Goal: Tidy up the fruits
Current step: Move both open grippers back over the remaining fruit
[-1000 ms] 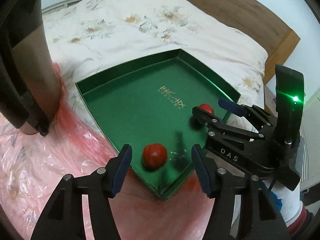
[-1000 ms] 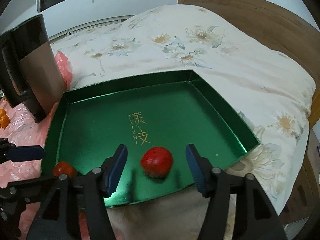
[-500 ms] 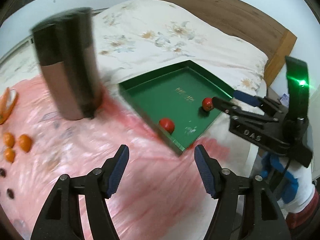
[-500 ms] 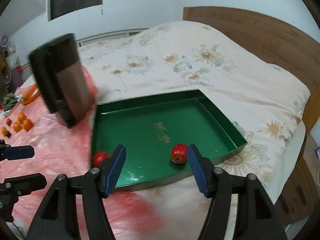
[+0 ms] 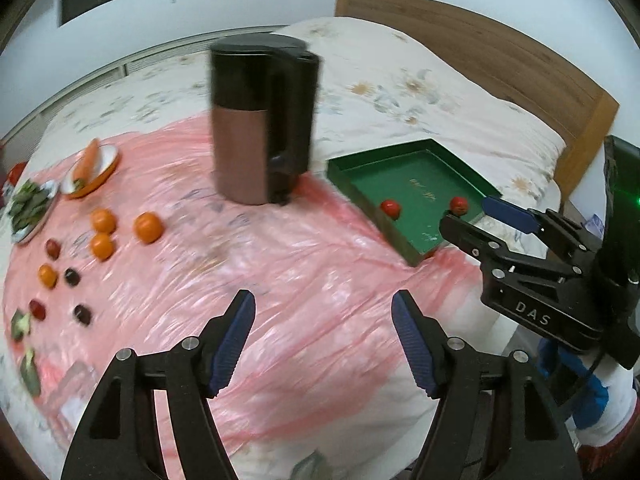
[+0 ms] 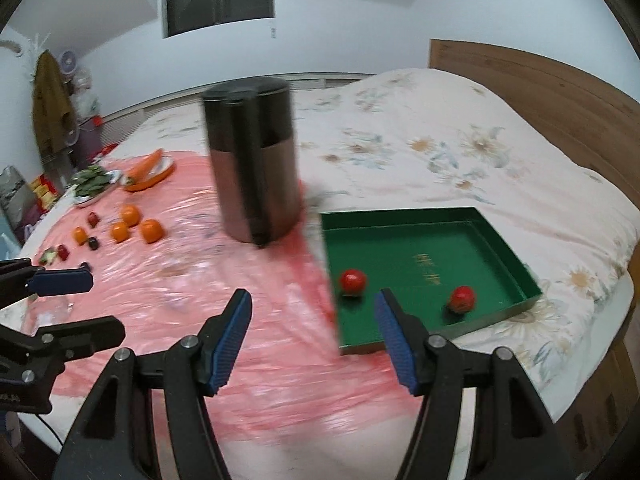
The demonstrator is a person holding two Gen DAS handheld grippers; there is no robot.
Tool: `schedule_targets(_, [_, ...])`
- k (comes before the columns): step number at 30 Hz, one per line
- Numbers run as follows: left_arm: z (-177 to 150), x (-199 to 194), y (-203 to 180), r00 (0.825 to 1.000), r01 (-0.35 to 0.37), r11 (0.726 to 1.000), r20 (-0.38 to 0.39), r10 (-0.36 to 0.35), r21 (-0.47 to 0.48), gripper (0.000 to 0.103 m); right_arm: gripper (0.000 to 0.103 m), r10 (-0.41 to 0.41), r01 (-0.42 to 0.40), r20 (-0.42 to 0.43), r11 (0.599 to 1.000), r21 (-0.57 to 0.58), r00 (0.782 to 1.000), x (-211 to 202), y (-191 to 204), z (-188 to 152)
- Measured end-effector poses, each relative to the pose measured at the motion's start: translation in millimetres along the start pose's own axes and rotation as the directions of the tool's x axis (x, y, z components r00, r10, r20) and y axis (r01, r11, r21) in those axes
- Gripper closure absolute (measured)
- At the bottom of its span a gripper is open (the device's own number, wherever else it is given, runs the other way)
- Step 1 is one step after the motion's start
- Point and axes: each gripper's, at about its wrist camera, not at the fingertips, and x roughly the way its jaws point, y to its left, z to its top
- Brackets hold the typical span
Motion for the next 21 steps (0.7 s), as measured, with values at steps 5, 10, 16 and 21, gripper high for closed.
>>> schedule_targets(5, [-20,-22,34,0.999,-0.037,0.998,0.014,0.038,-0.059,0.038,0.012,0.044,-0.044,0.009,0.998,-0.040,0.999,-8,32,-1])
schedule_targets(10, [-41,-43,74,0.994,-0.098,0.987,0.039,0.104,-0.129,0.038,0.012,0.084,-0.082,0.017,0.994,-0.072,0.996,-12,57,1])
schedule_targets(16, [-64,-58,122,0.985,-0.144,0.965,0.056,0.160,-0.218,0.038,0.012,0.138,-0.135,0.027,0.987,-0.092,0.990,-6,84,5])
schedule_targets(21, [-82,-58,155,0.981,-0.169,0.944,0.040,0.188,-0.285,0.039,0.012,0.178,-0.175,0.018,0.978,-0.113,0.984,8,105,6])
